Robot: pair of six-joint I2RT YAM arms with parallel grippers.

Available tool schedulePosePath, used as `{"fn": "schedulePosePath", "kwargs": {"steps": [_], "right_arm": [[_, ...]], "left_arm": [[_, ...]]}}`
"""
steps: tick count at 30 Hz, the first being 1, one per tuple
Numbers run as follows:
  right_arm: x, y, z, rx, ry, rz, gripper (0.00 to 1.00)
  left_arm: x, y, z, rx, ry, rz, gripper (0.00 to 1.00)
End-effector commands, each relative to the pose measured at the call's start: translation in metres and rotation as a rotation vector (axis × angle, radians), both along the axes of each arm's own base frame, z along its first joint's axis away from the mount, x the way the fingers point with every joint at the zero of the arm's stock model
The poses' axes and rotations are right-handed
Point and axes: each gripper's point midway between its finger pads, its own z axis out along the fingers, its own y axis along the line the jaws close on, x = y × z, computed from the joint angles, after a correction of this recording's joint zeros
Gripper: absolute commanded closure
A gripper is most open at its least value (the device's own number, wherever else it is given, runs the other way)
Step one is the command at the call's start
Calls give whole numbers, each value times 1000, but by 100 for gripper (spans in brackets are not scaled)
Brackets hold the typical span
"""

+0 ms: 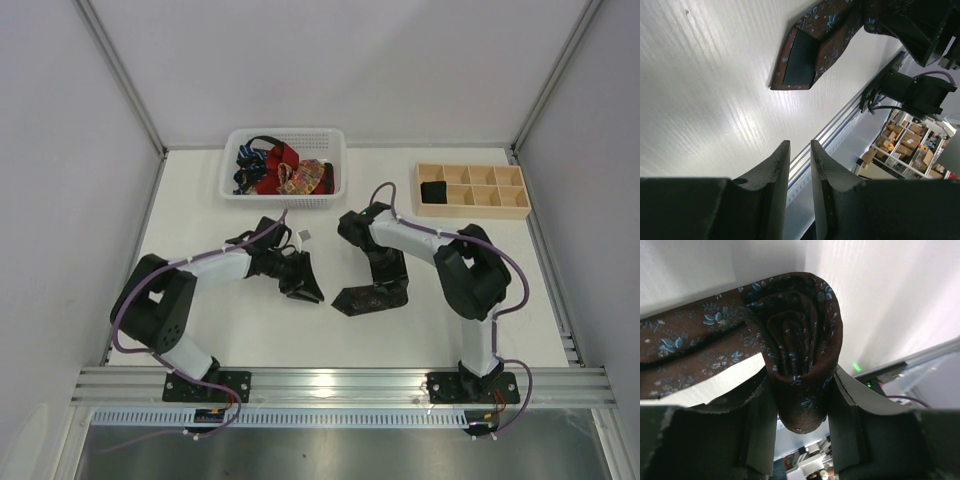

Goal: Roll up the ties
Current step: Roll the tie

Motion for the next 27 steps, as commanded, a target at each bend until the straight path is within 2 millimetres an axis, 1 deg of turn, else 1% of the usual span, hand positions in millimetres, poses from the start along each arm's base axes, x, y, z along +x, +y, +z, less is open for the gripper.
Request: {"fn": "schedulePosePath", "kwargs": {"steps": [1,2,3,4,5,6,7,8,10,11,13,14,16,17,21,22,24,25,26,27], "right_arm": [[11,-5,4,-174,-95,10,90],[9,-4,0,-205,-77,19,89],[14,5,3,-198,-98,19,88],[12,12,2,-208,-99,36,87],[10,14,-2,-222,-80,45,84],[13,24,-1,-208,-91,49,80],[9,31,-2,-208,-88,64,76],[6,37,-3,-200,-77,71,69],[3,47,-7,-203,-67,92,67],[0,48,-8,-214,-58,101,62],[-3,53,-13,-209,-49,104,54],[-6,57,-15,-197,-40,105,47],[-8,65,-14,-166,-41,113,42],[-8,70,-13,-148,-44,124,36],[-5,89,1,-49,-58,134,31],[-3,101,10,18,-70,131,30],[-6,114,21,95,-70,138,30],[-4,127,32,175,-96,147,29],[-6,132,34,216,-87,157,29],[-12,141,38,281,-58,158,29]], "left_arm": [[-7,-1,14,-51,-61,-50,71],[-7,0,14,-52,-60,-49,71],[-10,1,12,-52,-57,-53,71],[-11,2,14,-53,-63,-53,71],[-13,3,14,-55,-63,-55,71],[-15,4,13,-57,-62,-59,71],[-17,4,13,-58,-63,-60,71],[-18,5,13,-59,-66,-62,71],[-20,7,12,-60,-68,-62,71],[-20,8,13,-61,-67,-61,71],[-21,9,13,-65,-68,-60,71],[-21,10,15,-68,-74,-55,71],[-21,12,15,-66,-75,-52,71],[-20,13,17,-67,-82,-47,71],[-17,16,21,-57,-88,-30,71],[-15,18,21,-54,-88,-23,71],[-12,19,26,-44,-96,-11,71],[-9,21,26,-39,-99,-2,71],[-7,23,29,-31,-100,8,71],[-5,23,31,-30,-103,15,71]]}}
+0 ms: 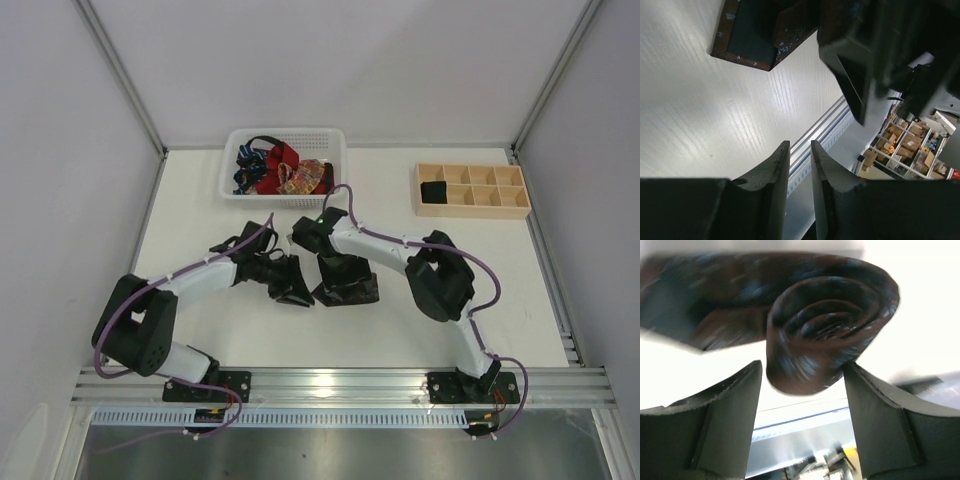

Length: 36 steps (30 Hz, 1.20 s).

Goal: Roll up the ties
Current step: Roll the tie

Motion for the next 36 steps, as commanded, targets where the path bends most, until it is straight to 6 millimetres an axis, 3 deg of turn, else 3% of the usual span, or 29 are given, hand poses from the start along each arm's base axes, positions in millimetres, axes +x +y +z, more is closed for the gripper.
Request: {"fn": "schedulePosePath", "kwargs": {"steps": [1,8,9,13,18,22,27,28,32,33,34,36], "right_arm": [[-2,53,46,330,-15,36,28],[7,59,53,552,12,19,29],[0,56,43,574,60,3,29],[8,59,27,635,72,-15,30],[21,78,0,713,98,-9,31],[33,85,10,770,69,-15,31],[33,54,58,791,13,-47,30],[31,46,80,819,-24,-49,30],[20,0,98,765,-106,-234,35],[14,-9,86,735,-119,-326,36],[8,-13,82,729,-135,-371,36],[-1,-24,73,729,-187,-488,38]], "left_arm": [[19,4,21,-8,-81,25,71],[39,14,42,26,-117,92,71],[39,17,43,39,-113,102,70],[48,20,52,58,-128,125,70],[61,17,57,73,-121,112,70],[83,14,70,86,-165,119,71],[110,4,71,73,-155,143,71],[119,0,75,58,-166,144,71],[142,-21,65,55,-162,77,71],[143,-29,61,80,-169,46,72],[155,-37,59,95,-189,26,72],[158,-44,51,164,-238,-19,70]]}}
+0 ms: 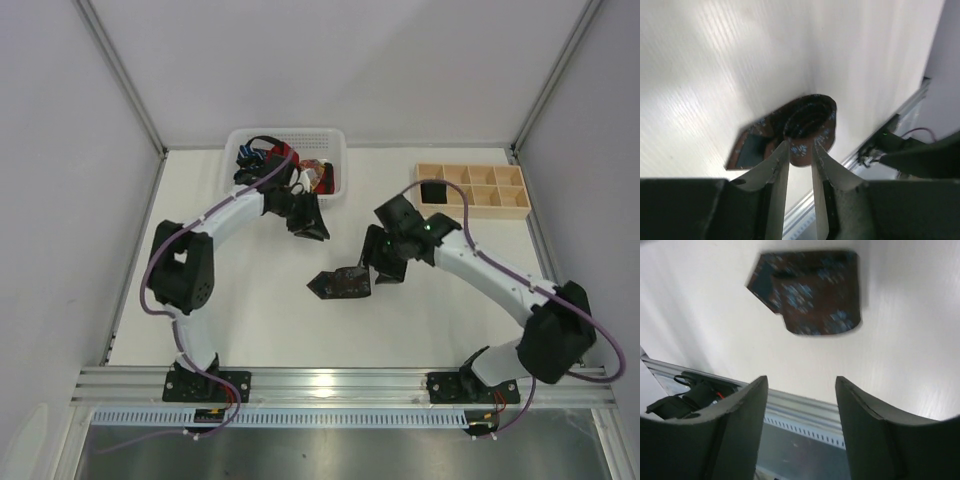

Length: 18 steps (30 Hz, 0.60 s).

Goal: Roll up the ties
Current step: Roll the tie

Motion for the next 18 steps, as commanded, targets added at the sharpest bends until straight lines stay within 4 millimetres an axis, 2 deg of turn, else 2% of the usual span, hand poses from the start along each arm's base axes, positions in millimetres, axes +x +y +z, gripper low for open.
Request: {"fn": "schedulePosePath", "kwargs": {"steps": [1,2,3,4,6,7,8,9,10,13,15,16,18], "right_arm": [[-20,-14,-19,-9,70,-304,40],[-20,-20,-24,-31,54,-374,44],[-32,-27,-36,-47,78,-416,51],[-39,-22,-41,-25,119,-496,56],[-49,-17,-55,-9,150,-561,68],[-60,-18,-70,-24,173,-610,74],[-57,-13,-73,2,156,-643,76],[-56,-12,-76,8,139,-665,86],[-57,-14,-83,-4,123,-693,89],[-45,-12,-94,-5,60,-787,92],[-39,-1,-99,15,57,-806,92],[-39,1,-108,-9,68,-814,92],[-36,11,-108,-11,59,-821,92]], "left_arm": [[12,-21,0,93,-124,-121,70],[15,-23,-3,122,-138,-134,70],[20,-31,-2,152,-172,-155,72],[18,-31,-18,195,-150,-188,74],[14,-40,-29,244,-155,-238,81],[19,-38,-37,298,-173,-251,82],[17,-44,-40,321,-196,-272,83],[18,-45,-43,342,-215,-279,85],[21,-46,-49,360,-233,-282,86],[26,-51,-62,392,-264,-285,86],[26,-53,-72,416,-263,-300,87],[26,-55,-75,416,-275,-311,87],[22,-60,-84,413,-266,-336,88]]}}
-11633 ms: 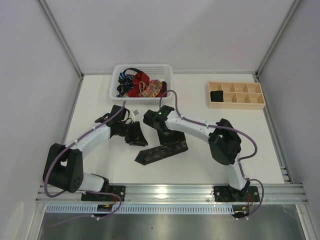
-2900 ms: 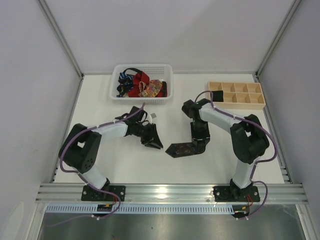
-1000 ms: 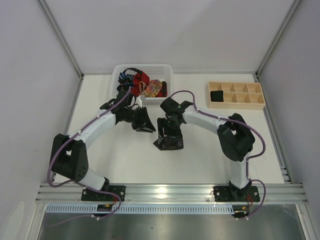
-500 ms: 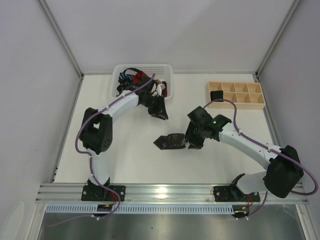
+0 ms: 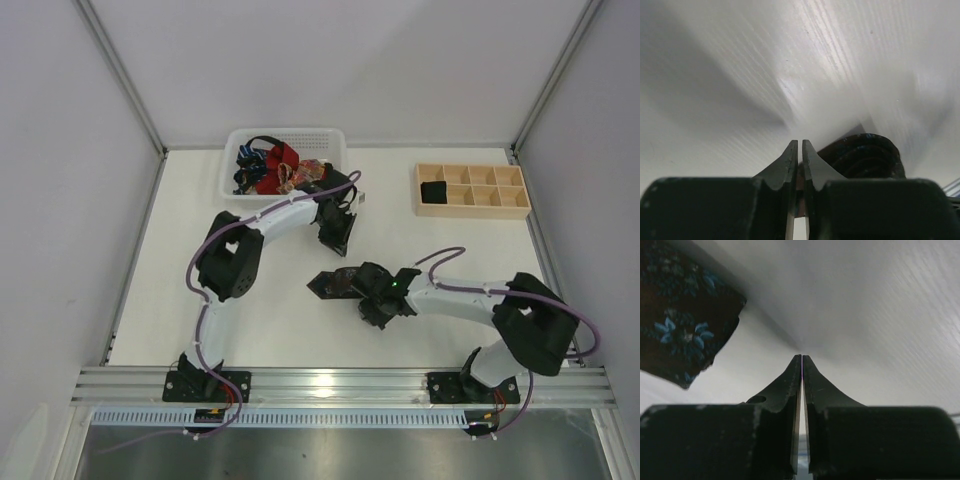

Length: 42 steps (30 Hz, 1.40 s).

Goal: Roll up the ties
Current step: Roll the tie

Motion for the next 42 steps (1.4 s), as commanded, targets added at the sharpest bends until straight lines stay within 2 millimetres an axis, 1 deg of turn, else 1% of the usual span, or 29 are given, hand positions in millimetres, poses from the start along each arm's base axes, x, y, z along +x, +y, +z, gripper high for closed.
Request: {"fn": "schedulePosePath", "kwargs": {"steps": [1,2,4,6,10,12,14,15,16,19,20,22,24,25,27,28,29,30,31,32,33,34,35,36,37,38,40,41,42], "right_arm": [[28,17,-2,-7,-88,-128,92],[29,21,-2,-6,-85,-134,92],[27,23,-12,-10,-63,-156,93],[23,25,-16,-9,-60,-166,93],[23,19,-22,-26,-65,-228,94],[30,14,-25,-37,-76,-258,94],[40,13,-27,-39,-99,-264,94],[44,13,-32,-44,-96,-264,94],[53,15,-30,-33,-110,-270,94],[63,16,-33,-50,-131,-243,94],[66,16,-33,-56,-136,-225,94],[64,15,-33,-70,-130,-210,94],[59,12,-33,-81,-121,-187,94],[55,12,-28,-78,-120,-173,94],[46,8,-24,-92,-116,-139,94],[42,3,-18,-100,-115,-129,93],[38,0,-16,-106,-112,-118,94],[33,-6,-17,-120,-102,-97,93],[30,-11,-13,-120,-100,-91,94],[27,-14,-12,-122,-97,-87,94],[23,-22,-16,-132,-80,-84,94],[21,-23,-16,-128,-80,-84,94],[21,-23,-12,-111,-93,-78,94],[22,-24,-14,-110,-106,-71,94],[24,-24,-15,-106,-109,-69,94],[25,-23,-19,-108,-104,-63,94],[31,-17,-22,-86,-99,-58,94],[32,-17,-28,-96,-89,-55,94],[40,-9,-25,-72,-105,-58,94]], "left_arm": [[13,-3,-6,27,-67,-46,88],[11,-3,-9,27,-58,-51,88],[6,-1,-18,40,-30,-56,88],[1,-2,-20,32,-7,-67,90],[-6,1,-21,33,11,-78,92],[-13,3,-22,31,40,-90,93],[-19,2,-21,16,55,-98,95],[-21,3,-23,15,60,-98,95],[-23,3,-23,8,62,-102,95],[-25,2,-24,9,74,-107,96],[-24,3,-24,10,73,-103,97],[-21,3,-23,12,69,-94,97],[-15,3,-21,24,56,-78,97],[-13,4,-21,31,54,-65,97],[0,7,-16,37,42,-21,97],[5,10,-14,44,33,0,96],[12,17,-13,59,23,31,95],[17,19,-7,55,23,55,94],[24,25,-4,47,20,81,93],[27,28,-1,41,19,99,92],[32,27,2,19,13,112,92],[37,29,4,0,14,121,91],[40,23,10,-42,15,109,91],[41,19,11,-59,19,94,90],[39,15,6,-75,41,74,91],[39,10,8,-96,54,64,91],[30,0,6,-147,100,40,92],[27,-2,1,-152,109,35,93],[23,-5,-1,-156,116,24,93]]}}
